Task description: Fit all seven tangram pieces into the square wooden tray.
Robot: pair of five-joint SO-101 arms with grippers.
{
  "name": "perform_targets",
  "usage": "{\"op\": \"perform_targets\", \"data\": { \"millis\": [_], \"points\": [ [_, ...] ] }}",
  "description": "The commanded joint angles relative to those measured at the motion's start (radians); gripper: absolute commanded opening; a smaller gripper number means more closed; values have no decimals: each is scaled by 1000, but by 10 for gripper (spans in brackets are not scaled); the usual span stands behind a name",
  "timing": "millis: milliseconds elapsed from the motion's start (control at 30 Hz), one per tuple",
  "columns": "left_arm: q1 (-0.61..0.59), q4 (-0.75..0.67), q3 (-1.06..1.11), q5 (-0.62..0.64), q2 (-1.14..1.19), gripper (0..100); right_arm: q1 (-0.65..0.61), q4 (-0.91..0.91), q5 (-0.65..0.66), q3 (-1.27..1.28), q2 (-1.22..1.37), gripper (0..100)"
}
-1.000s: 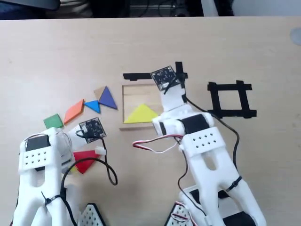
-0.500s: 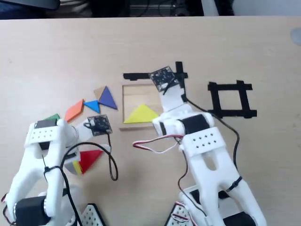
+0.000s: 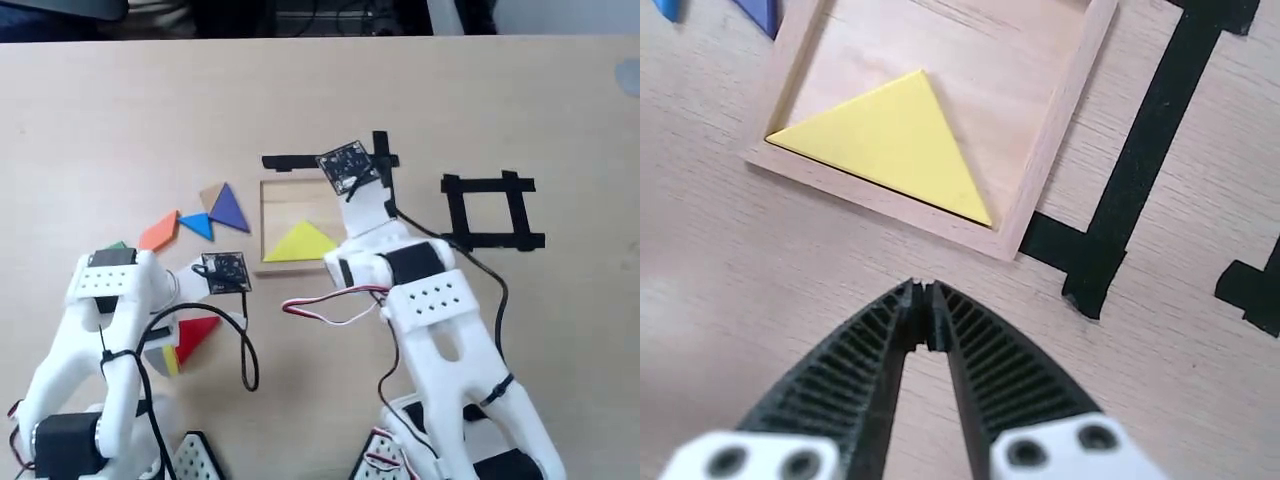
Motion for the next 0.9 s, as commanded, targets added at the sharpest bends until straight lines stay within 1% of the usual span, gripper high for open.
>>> {"op": "perform_targets", "data": {
  "millis": [0,167,300,367,467,567,767,800,867],
  "points": [
    [21,9,-50,-77,0,309,-12,-12,9,-10,-25,15],
    [21,6,-35,-80,9,309,-12,-12,9,-10,-25,15],
    [19,9,-38,-78,95,320,-12,-12,9,-10,-25,15],
    [16,14,-74,-72,144,320,-12,-12,9,-10,-25,15],
    [18,46,-150,-23,229,320,-12,-12,9,-10,-25,15],
    [18,48,-174,-20,273,313,-12,-11,9,-10,-25,15],
    [12,-23,-156,-14,242,313,-12,-9,12,-10,-25,15],
    [16,-43,-143,-3,233,314,-12,-9,23,-10,-25,15],
    [18,-126,-130,34,232,317,-12,-8,37,-10,-25,15]
  ]
}}
